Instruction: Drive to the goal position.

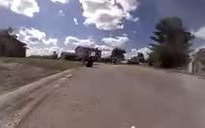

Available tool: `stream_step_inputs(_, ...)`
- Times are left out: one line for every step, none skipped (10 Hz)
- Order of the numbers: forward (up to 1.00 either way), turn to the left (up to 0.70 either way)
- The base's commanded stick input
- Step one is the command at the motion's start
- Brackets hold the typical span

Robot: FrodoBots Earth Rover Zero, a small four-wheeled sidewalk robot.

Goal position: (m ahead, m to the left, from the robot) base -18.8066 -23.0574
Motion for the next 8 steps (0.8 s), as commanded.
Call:
stream_step_inputs(0.0, -0.85)
stream_step_inputs(0.0, -0.85)
stream_step_inputs(0.0, -0.85)
stream_step_inputs(0.0, -0.85)
stream_step_inputs(0.0, -0.85)
stream_step_inputs(0.0, -0.85)
stream_step_inputs(0.0, -0.85)
stream_step_inputs(0.0, -0.85)
